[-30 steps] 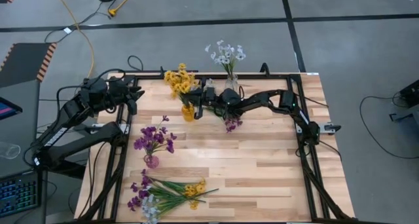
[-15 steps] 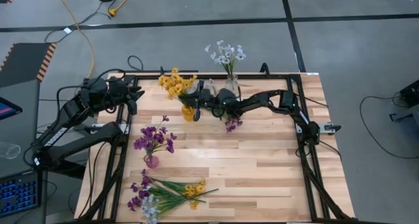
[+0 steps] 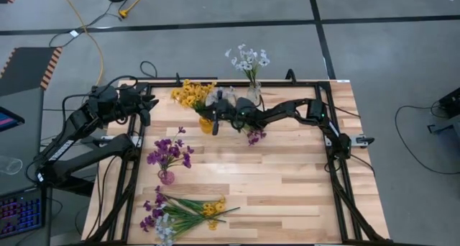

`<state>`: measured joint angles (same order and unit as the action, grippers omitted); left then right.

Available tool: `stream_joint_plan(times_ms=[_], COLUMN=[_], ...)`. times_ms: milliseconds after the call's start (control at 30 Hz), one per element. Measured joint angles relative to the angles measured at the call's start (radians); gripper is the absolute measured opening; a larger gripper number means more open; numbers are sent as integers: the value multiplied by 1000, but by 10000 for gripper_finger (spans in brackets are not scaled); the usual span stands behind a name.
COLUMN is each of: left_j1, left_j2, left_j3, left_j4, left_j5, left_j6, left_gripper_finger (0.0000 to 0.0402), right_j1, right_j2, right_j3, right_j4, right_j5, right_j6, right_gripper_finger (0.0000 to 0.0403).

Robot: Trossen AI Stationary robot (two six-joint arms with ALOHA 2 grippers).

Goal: Sort flowers into vase by color
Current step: Put the top yellow flowers into the yellow vase

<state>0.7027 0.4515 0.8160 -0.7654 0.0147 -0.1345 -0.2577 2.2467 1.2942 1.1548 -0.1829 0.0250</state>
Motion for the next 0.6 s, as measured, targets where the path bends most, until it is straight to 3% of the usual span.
stream_joint_plan(times_ms=[400, 600], left_j1=[0, 0], left_j2=[0, 0], left_j3=[0, 0], left_j4=[0, 0], left_j5=[0, 0], left_j6=[0, 0], left_gripper_finger=[110, 110], right_j1=[0, 0], right_j2=[-2, -2], right_j3=[1, 2], right_j4=[-89, -96], right_j5=[0, 0], right_j6=[0, 0], right_gripper_finger=[42, 61])
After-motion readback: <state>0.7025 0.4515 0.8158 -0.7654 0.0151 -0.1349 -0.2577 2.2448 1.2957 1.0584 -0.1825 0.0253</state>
